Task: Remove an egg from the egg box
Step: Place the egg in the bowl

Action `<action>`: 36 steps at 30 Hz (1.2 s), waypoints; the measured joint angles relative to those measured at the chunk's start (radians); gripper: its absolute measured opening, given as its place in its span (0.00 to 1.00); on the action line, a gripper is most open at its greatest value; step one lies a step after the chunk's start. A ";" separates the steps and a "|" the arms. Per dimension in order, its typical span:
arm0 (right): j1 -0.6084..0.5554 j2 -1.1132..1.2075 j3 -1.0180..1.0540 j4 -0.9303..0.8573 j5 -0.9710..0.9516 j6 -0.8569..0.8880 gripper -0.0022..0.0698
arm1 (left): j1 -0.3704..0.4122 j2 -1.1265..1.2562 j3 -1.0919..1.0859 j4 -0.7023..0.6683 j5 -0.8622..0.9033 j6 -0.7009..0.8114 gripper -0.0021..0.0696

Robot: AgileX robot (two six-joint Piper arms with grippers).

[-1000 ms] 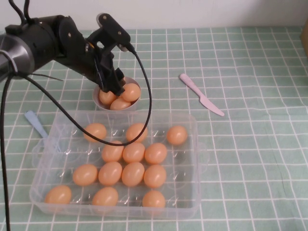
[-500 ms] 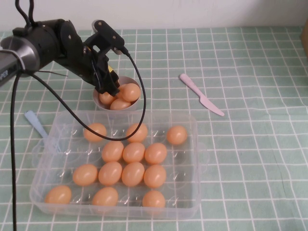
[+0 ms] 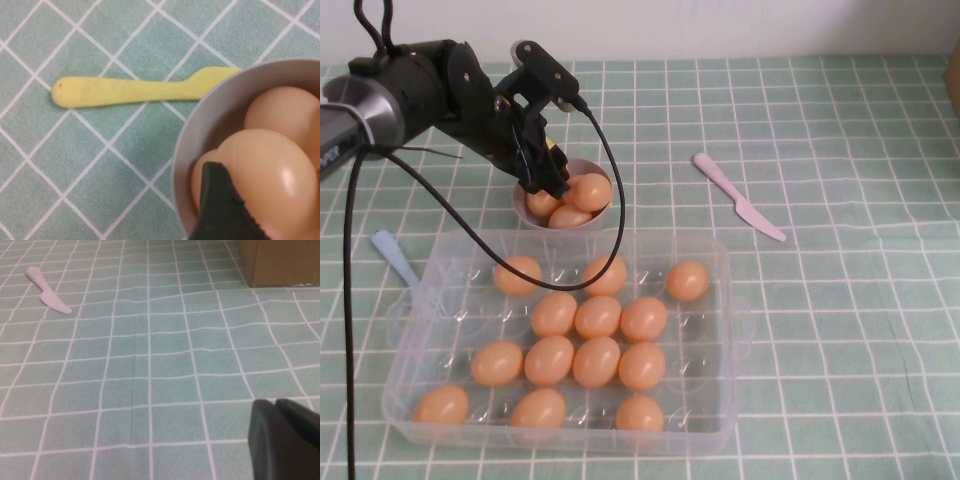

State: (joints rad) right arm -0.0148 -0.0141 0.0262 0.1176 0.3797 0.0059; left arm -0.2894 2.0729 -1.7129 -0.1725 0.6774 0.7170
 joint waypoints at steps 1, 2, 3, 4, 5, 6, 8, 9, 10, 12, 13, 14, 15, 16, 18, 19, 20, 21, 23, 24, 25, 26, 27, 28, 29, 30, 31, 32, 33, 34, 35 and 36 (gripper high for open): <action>0.000 0.000 0.000 0.000 0.000 0.000 0.01 | 0.000 0.000 0.000 0.000 0.000 -0.002 0.49; 0.000 0.000 0.000 0.000 0.000 0.000 0.01 | 0.000 0.000 0.000 0.000 0.000 -0.002 0.49; 0.000 0.000 0.000 0.000 0.000 0.000 0.01 | 0.000 0.000 0.000 0.000 0.000 -0.002 0.49; 0.000 0.000 0.000 0.000 0.000 0.000 0.01 | 0.000 0.000 -0.002 0.000 -0.001 -0.004 0.49; 0.000 0.000 0.000 0.000 0.000 0.000 0.01 | 0.000 0.000 -0.007 0.000 -0.001 -0.004 0.49; 0.000 0.000 0.000 0.000 0.000 0.000 0.01 | 0.000 0.002 -0.010 0.002 -0.001 -0.004 0.49; 0.000 0.000 0.000 0.000 0.000 0.000 0.01 | 0.000 0.005 -0.019 0.007 -0.014 -0.004 0.49; 0.000 0.000 0.000 0.000 0.000 0.000 0.01 | 0.000 0.006 -0.023 0.005 -0.025 -0.004 0.49; 0.000 0.000 0.000 0.000 0.000 0.000 0.01 | 0.001 0.008 -0.026 0.000 -0.033 -0.004 0.49; 0.000 0.000 0.000 0.000 0.000 0.000 0.01 | 0.001 0.011 -0.032 -0.019 -0.060 -0.004 0.49; 0.000 0.000 0.000 0.000 0.000 0.000 0.01 | 0.001 0.011 -0.032 -0.026 -0.068 -0.004 0.49; 0.000 0.000 0.000 0.000 0.000 0.000 0.01 | 0.001 0.011 -0.032 -0.031 -0.072 -0.004 0.49; 0.000 0.000 0.000 0.000 0.000 0.000 0.01 | 0.001 0.011 -0.032 -0.034 -0.077 -0.004 0.49; 0.000 0.000 0.000 0.000 0.000 0.000 0.01 | 0.001 0.013 -0.033 -0.039 -0.077 -0.004 0.49; 0.000 0.000 0.000 0.000 0.000 0.000 0.01 | 0.001 0.017 -0.035 -0.045 -0.079 -0.004 0.49; 0.000 0.000 0.000 0.000 0.000 0.000 0.01 | 0.001 0.022 -0.035 -0.046 -0.081 -0.004 0.49; 0.000 0.000 0.000 0.000 0.000 0.000 0.01 | 0.001 0.027 -0.035 -0.047 -0.083 -0.004 0.49; 0.000 0.000 0.000 0.000 0.000 0.000 0.01 | 0.001 0.032 -0.035 -0.049 -0.085 -0.004 0.49; 0.000 0.000 0.000 0.000 0.000 0.000 0.01 | 0.001 0.041 -0.035 -0.049 -0.085 -0.004 0.49; 0.000 0.000 0.000 0.000 0.000 0.000 0.01 | 0.001 0.043 -0.035 -0.049 -0.090 -0.004 0.49; 0.000 0.000 0.000 0.000 0.000 0.000 0.01 | 0.001 0.043 -0.035 -0.049 -0.091 -0.004 0.49; 0.000 0.000 0.000 0.000 0.000 0.000 0.01 | 0.001 0.043 -0.035 -0.049 -0.092 -0.004 0.49; 0.000 0.000 0.000 0.000 0.000 0.000 0.01 | 0.001 0.043 -0.035 -0.049 -0.092 -0.004 0.49; 0.000 0.000 0.000 0.000 0.000 0.000 0.01 | 0.001 0.043 -0.035 -0.049 -0.092 -0.004 0.49; 0.000 0.000 0.000 0.000 0.000 0.000 0.01 | 0.001 0.044 -0.035 -0.049 -0.092 -0.004 0.49; 0.000 0.000 0.000 0.000 0.000 0.000 0.01 | 0.001 0.046 -0.035 -0.054 -0.092 -0.004 0.49; 0.000 0.000 0.000 0.000 0.000 0.000 0.01 | 0.001 0.046 -0.035 -0.056 -0.094 -0.004 0.50; 0.000 0.000 0.000 0.000 0.000 0.000 0.01 | 0.001 0.048 -0.035 -0.058 -0.096 -0.004 0.50; 0.000 0.000 0.000 0.000 0.000 0.000 0.01 | 0.001 0.049 -0.035 -0.060 -0.097 -0.004 0.50; 0.000 0.000 0.000 0.000 0.000 0.000 0.01 | 0.001 0.050 -0.037 -0.060 -0.097 -0.004 0.51; 0.000 0.000 0.000 0.000 0.000 0.000 0.01 | 0.001 0.050 -0.037 -0.062 -0.098 -0.004 0.52; 0.000 0.000 0.000 0.000 0.000 0.000 0.01 | 0.001 0.050 -0.037 -0.062 -0.098 -0.004 0.54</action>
State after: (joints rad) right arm -0.0148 -0.0141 0.0262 0.1176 0.3797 0.0059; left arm -0.2886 2.1232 -1.7497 -0.2342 0.5791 0.7133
